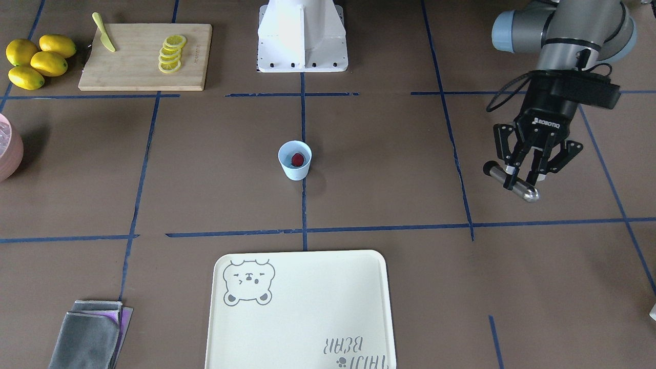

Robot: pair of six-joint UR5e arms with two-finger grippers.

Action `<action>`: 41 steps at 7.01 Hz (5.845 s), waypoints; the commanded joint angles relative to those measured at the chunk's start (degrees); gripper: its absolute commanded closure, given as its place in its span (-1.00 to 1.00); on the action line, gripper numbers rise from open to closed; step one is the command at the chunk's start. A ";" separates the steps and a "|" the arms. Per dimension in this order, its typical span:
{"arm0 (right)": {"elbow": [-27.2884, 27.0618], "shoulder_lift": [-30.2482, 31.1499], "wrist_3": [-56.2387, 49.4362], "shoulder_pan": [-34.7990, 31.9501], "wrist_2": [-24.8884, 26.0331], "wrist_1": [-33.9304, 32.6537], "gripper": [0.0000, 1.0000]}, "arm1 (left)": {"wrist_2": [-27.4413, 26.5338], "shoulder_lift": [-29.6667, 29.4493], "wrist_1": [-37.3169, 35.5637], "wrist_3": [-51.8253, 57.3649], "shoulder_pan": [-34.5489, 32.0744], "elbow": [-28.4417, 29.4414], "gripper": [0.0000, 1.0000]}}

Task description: Mash ice and strawberries in cup

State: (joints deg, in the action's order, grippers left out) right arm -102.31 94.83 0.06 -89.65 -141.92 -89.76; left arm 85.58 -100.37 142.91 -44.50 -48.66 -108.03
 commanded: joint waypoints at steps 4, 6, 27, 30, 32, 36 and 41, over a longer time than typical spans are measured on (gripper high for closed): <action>-0.70 0.00 -0.06 0.00 0.15 0.03 -0.99 | -15.32 -10.70 29.99 0.46 20.85 8.15 1.00; -0.53 -0.35 -0.06 0.00 0.24 0.03 -0.99 | -20.44 -13.36 31.91 0.82 23.43 9.69 1.00; 0.61 0.00 -0.32 0.00 4.20 -0.24 -0.99 | -29.77 -24.88 34.19 5.65 30.82 28.13 1.00; 1.14 -0.17 -0.32 0.00 4.20 -0.15 -0.99 | -30.03 -24.88 34.19 5.56 30.82 29.10 1.00; 1.14 -0.26 -0.32 0.00 4.20 -0.06 -0.99 | -30.03 -24.88 34.19 5.48 30.99 29.11 1.00; 1.14 -0.44 -0.32 0.00 4.20 -0.06 -0.99 | -30.03 -25.05 34.02 5.21 31.26 28.76 1.00; 1.75 -0.09 -0.85 0.00 4.20 0.03 -0.99 | -29.16 -24.00 32.79 5.74 29.25 18.92 1.00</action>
State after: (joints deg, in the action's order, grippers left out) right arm -100.96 94.58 -0.56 -89.65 -137.72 -89.80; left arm 56.12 -124.59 176.04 -38.82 -18.38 -87.18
